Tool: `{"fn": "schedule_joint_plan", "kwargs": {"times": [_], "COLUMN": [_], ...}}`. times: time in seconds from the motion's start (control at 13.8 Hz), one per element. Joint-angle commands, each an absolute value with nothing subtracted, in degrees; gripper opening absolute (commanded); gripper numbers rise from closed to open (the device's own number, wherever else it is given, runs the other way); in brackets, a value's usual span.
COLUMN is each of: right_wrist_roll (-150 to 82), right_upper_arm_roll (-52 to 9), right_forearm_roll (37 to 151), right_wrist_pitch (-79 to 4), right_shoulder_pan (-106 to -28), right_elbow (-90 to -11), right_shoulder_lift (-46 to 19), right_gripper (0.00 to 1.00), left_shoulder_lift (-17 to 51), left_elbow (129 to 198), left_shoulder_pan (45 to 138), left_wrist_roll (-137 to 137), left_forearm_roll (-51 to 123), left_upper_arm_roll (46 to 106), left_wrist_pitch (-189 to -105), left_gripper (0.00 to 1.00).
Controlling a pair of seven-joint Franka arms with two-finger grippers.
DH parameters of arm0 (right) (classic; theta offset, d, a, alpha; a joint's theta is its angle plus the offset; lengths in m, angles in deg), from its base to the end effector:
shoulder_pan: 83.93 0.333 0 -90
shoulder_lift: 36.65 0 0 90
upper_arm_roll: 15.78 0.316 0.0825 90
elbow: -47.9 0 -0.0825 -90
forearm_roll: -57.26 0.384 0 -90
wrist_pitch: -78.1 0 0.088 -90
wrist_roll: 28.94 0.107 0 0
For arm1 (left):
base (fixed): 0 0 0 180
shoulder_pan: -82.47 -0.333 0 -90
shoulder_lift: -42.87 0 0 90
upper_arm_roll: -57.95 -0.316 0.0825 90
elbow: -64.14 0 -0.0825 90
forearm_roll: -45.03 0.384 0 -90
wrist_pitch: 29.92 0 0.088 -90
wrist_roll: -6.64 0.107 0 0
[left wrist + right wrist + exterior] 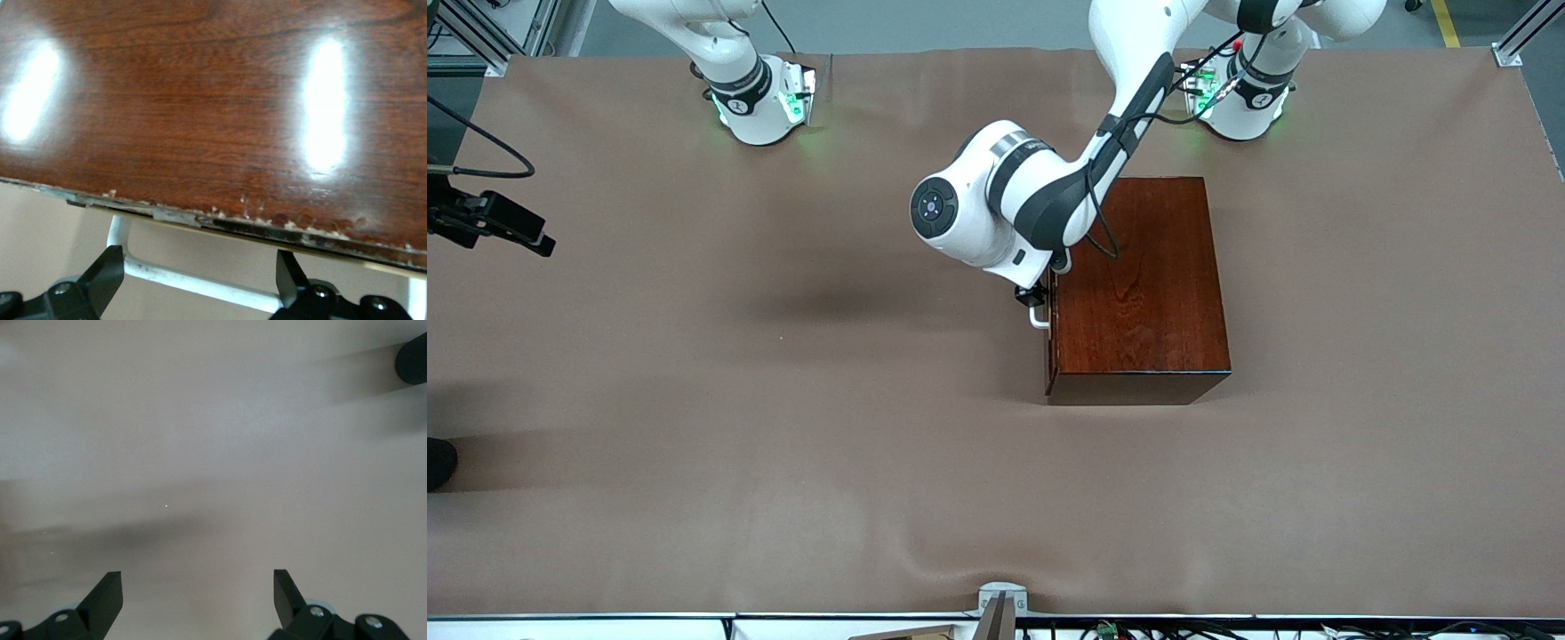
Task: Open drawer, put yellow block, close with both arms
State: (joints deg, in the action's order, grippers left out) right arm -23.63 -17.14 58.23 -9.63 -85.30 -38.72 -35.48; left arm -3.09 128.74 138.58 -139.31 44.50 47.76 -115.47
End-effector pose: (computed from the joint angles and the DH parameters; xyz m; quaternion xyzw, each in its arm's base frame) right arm 0.5568 -0.0245 0.6374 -0.9975 0.0698 0.0007 0.0082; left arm 0.4661 -0.5326 0.3073 -0.6360 -0.7397 -0.0848 0.2029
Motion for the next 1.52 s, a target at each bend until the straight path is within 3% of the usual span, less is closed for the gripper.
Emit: {"fn": "schedule_joint_plan", "kwargs": {"times": [0.0,1.01,1.45], "right_wrist_roll": [-23.2,-23.2,-23.2], "right_upper_arm_roll": [-17.2,-17.2,-17.2], "right_forearm_roll": [57.6,57.6,57.6], "right_wrist_pitch": [-9.8,-9.8,-9.9], "right_shoulder_pan": [-84.9,-84.9,-84.9], "right_elbow": [-39.5,-39.5,-39.5], "right_shoulder_lift": [-36.4,-36.4,-36.4], "right_gripper": [1.0,1.0,1.0], "left_shoulder_lift": [2.4,8.3,13.6], "left_elbow": [129.9,130.4,130.9], "left_shoulder_pan": [141.9,141.5,136.0], "left_wrist_roll": [-145.8,-144.1,-131.0], "left_forearm_roll": [45.6,44.9,44.9], "left_upper_arm_roll": [48.1,49.7,49.1], "left_wrist_pitch": [-111.4,-114.1,-114.1], "left_gripper": [1.0,1.0,1.0]}}
